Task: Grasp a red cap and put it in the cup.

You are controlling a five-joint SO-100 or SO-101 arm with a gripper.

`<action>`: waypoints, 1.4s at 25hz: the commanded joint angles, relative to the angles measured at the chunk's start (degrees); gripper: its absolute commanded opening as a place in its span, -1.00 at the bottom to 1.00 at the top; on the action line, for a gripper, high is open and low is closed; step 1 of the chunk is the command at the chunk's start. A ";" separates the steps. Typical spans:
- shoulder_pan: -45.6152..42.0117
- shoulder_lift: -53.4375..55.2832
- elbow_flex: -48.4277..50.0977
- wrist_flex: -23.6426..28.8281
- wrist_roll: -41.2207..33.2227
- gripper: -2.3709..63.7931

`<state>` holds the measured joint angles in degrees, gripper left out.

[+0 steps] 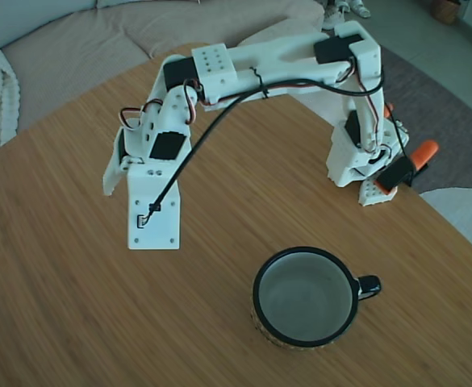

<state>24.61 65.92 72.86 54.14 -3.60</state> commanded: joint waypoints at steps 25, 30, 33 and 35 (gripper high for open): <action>-2.02 1.05 -4.66 15.03 -13.18 0.07; -5.27 0.97 -3.69 16.00 -13.10 0.07; -6.42 0.97 -4.31 16.08 -12.57 0.07; -6.50 0.53 -4.57 15.82 -12.57 0.07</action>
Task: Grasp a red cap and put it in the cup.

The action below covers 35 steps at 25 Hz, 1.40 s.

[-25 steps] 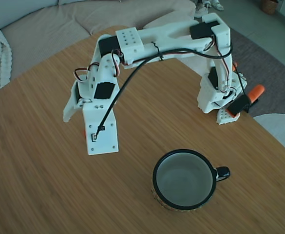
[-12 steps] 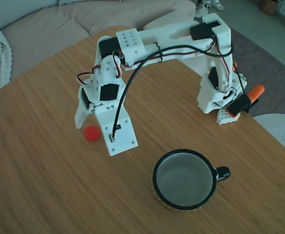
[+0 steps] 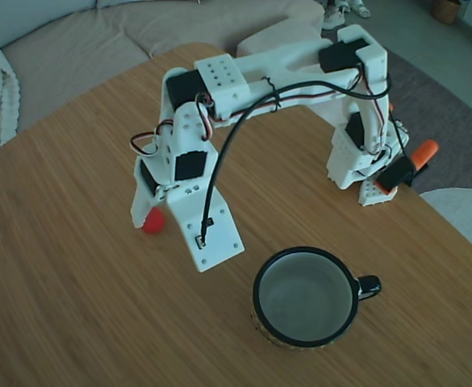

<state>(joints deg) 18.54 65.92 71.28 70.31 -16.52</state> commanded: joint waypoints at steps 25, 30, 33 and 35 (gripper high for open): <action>8.44 -7.12 -7.82 -0.79 -0.18 0.07; 7.38 -7.12 -8.79 -0.79 -0.18 0.07; 5.71 -7.12 -8.26 -0.79 -0.18 0.07; 4.48 -7.12 -7.91 -0.79 0.18 0.07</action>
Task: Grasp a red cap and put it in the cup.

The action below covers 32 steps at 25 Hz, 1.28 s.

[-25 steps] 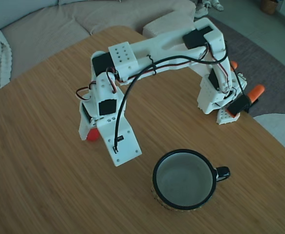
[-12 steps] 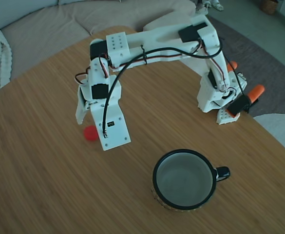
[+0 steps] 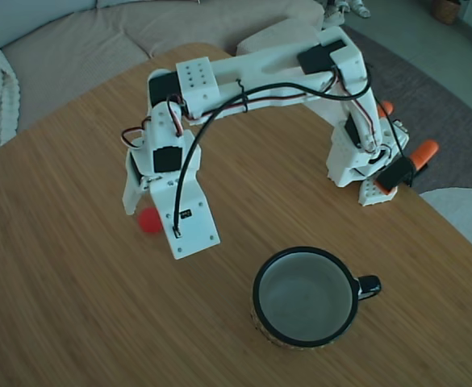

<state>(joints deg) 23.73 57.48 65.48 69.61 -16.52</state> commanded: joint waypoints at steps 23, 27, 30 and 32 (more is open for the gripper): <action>-3.08 -0.88 -2.20 0.00 0.44 0.07; -4.04 -0.62 -2.37 0.18 0.44 0.07; -4.83 -0.70 -2.90 0.00 0.44 0.06; -4.83 -1.05 -3.43 -0.09 0.44 0.07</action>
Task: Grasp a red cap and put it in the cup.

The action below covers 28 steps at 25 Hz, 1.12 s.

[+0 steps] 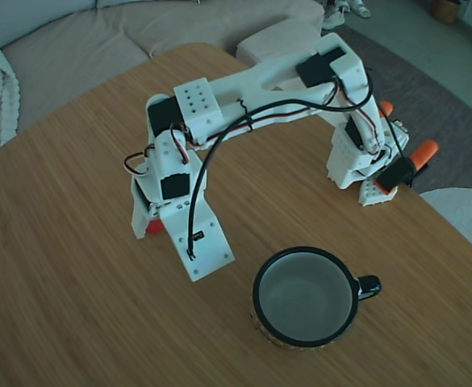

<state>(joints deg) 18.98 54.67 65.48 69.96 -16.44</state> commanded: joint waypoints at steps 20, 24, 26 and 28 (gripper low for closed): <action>4.31 -1.85 -9.76 0.44 0.35 0.07; 4.31 -4.04 -11.95 1.32 0.35 0.07; 4.31 -4.13 -11.95 1.32 0.35 0.07; 4.31 -4.13 -11.95 1.32 0.35 0.07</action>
<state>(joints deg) 23.12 49.13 56.78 71.10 -16.44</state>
